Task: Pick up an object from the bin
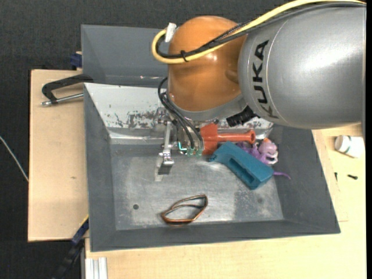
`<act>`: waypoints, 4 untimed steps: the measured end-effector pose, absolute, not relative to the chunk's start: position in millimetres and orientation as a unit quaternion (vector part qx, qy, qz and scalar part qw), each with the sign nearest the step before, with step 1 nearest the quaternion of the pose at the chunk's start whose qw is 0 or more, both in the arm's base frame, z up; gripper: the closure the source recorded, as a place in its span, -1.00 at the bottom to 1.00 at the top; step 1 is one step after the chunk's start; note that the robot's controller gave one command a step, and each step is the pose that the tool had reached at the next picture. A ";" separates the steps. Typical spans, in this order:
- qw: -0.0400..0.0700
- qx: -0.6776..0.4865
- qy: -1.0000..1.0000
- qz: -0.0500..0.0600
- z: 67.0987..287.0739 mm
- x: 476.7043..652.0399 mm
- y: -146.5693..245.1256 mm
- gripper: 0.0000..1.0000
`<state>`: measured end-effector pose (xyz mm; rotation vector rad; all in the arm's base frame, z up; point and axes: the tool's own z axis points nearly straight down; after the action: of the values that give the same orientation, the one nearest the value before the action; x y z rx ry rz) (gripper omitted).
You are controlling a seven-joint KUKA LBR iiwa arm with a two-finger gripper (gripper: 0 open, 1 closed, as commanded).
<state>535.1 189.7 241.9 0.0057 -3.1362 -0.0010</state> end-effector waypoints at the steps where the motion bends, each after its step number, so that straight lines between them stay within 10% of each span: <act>1: -0.001 0.000 -1.000 -0.001 246.2 536.9 188.5 -1.00; 2: -0.002 0.046 -0.999 -0.001 195.8 528.0 174.7 -1.00; 3: -0.003 0.063 -0.998 -0.001 169.4 583.8 162.1 -1.00; 4: -0.002 0.154 -0.988 -0.001 144.3 548.2 131.0 -1.00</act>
Offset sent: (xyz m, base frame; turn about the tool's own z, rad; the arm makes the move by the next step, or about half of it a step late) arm -0.0309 -0.0515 -0.1719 -0.3021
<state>548.2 131.0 144.3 0.4838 -3.1089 -0.0016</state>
